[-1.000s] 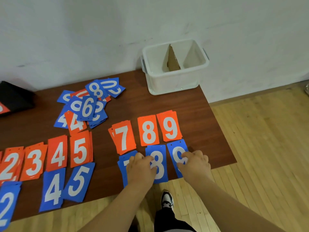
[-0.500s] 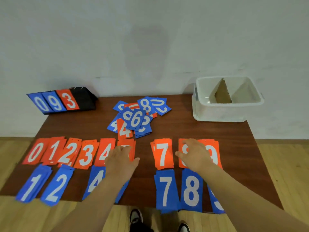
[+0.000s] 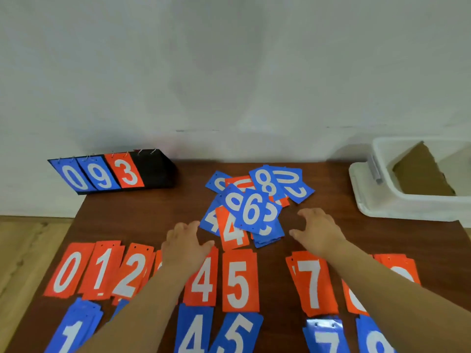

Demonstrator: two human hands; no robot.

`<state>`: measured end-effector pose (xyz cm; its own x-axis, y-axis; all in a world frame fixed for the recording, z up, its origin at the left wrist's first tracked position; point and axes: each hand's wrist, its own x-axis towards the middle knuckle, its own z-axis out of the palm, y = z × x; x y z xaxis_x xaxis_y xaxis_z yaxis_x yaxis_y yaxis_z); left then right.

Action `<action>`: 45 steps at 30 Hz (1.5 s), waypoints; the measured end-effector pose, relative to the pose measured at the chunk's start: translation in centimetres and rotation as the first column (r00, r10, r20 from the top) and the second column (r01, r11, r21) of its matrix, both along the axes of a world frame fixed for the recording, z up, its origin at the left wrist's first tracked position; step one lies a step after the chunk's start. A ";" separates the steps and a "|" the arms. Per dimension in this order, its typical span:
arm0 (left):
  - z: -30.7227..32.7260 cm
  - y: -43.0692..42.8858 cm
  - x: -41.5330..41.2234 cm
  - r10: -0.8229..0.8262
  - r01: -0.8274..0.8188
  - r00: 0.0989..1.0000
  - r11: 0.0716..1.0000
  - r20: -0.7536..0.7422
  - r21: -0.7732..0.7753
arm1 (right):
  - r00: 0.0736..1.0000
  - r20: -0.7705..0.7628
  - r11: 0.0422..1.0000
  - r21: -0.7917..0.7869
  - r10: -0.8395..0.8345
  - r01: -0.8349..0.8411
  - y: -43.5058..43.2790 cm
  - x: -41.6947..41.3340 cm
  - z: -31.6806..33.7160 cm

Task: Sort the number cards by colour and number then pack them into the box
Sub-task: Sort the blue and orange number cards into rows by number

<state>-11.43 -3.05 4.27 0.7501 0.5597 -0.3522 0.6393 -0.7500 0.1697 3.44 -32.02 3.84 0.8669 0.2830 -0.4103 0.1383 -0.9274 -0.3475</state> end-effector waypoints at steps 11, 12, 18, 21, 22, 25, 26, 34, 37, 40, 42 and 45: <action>-6.2 8.6 12.2 -0.143 0.153 0.985 0.982 0.092 -0.110 | 0.978 0.028 0.978 -0.018 -0.209 0.209 6.7 9.2 -4.2; -6.6 9.2 13.6 -0.203 0.217 0.969 0.971 0.140 -0.098 | 0.976 0.047 0.977 -0.007 -0.213 0.213 6.8 10.2 -4.5; -8.0 12.5 21.6 -0.563 0.575 0.804 0.818 0.193 -0.007 | 0.986 0.168 1.000 0.021 -0.012 0.009 7.2 16.7 -7.1; -8.8 13.3 22.5 -0.625 0.631 0.773 0.775 0.108 -0.033 | 0.992 0.123 1.000 -0.017 0.001 0.001 6.7 17.9 -8.8; -9.0 13.5 22.4 -0.627 0.634 0.772 0.773 0.105 -0.039 | 0.992 0.129 1.000 -0.007 -0.012 0.013 6.5 17.9 -9.1; -9.2 13.6 22.2 -0.608 0.618 0.780 0.785 0.148 -0.033 | 0.983 0.144 0.993 0.050 -0.111 0.104 6.1 17.4 -9.4; -9.1 13.5 22.3 -0.608 0.618 0.781 0.786 0.146 -0.031 | 0.978 0.151 0.989 0.056 -0.143 0.136 6.0 17.2 -9.4; -7.4 12.7 24.4 -0.536 0.539 0.840 0.808 0.082 -0.238 | 0.924 0.182 0.938 0.149 -0.337 0.312 5.9 15.5 -8.9; -7.9 12.5 23.0 -0.348 0.398 0.914 0.868 0.206 -0.298 | 0.895 0.204 0.907 0.233 -0.398 0.350 5.5 14.3 -7.7; -7.6 12.4 21.2 -0.039 0.172 0.930 0.924 0.364 -0.342 | 0.857 0.234 0.854 0.382 -0.458 0.352 5.2 12.8 -4.9; -6.2 12.4 20.0 0.127 0.057 0.874 0.932 0.469 -0.358 | 0.831 0.215 0.791 0.495 -0.513 0.360 5.0 11.6 -2.5; -3.1 11.6 18.0 0.319 -0.008 0.778 0.866 0.541 -0.500 | 0.803 0.156 0.691 0.618 -0.575 0.375 5.0 9.1 0.7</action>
